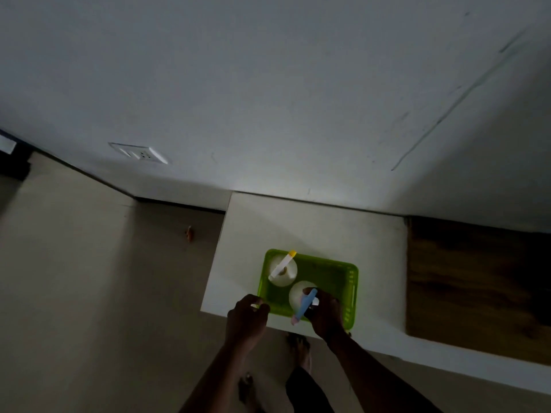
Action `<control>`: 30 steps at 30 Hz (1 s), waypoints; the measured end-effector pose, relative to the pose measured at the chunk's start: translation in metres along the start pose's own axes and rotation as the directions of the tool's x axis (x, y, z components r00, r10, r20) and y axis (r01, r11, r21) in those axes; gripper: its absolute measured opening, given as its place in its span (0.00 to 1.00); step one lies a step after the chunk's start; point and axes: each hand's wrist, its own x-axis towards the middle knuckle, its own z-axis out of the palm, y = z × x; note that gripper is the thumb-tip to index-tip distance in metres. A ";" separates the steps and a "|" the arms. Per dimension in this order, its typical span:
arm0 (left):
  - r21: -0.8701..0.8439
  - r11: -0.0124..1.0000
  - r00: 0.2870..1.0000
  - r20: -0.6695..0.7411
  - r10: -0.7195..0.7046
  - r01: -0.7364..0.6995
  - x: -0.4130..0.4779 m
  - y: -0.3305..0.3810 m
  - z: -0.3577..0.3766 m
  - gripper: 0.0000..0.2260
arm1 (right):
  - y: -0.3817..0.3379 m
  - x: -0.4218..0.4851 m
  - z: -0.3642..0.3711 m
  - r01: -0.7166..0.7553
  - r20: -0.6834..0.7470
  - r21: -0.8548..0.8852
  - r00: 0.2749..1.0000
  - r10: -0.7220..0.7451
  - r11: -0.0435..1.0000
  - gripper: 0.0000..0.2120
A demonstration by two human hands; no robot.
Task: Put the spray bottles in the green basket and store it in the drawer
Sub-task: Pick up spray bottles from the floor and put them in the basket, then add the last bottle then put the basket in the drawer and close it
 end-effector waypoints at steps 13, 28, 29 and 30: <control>0.052 0.982 0.983 0.040 0.178 -0.180 -0.022 0.013 -0.009 0.09 | -0.011 -0.047 -0.041 -0.002 -0.139 0.049 0.990 0.009 0.999 0.25; 0.283 0.880 0.903 0.318 0.290 -0.382 -0.154 -0.005 0.027 0.14 | 0.041 -0.237 -0.120 0.011 -0.494 0.091 0.869 0.036 0.996 0.20; 0.292 0.869 0.895 0.329 0.300 -0.399 -0.165 -0.003 0.034 0.12 | 0.053 -0.251 -0.125 0.002 -0.512 0.110 0.857 0.055 0.994 0.20; 0.297 0.859 0.884 0.350 0.309 -0.418 -0.175 0.000 0.041 0.11 | 0.064 -0.263 -0.130 -0.010 -0.527 0.129 0.846 0.077 0.992 0.20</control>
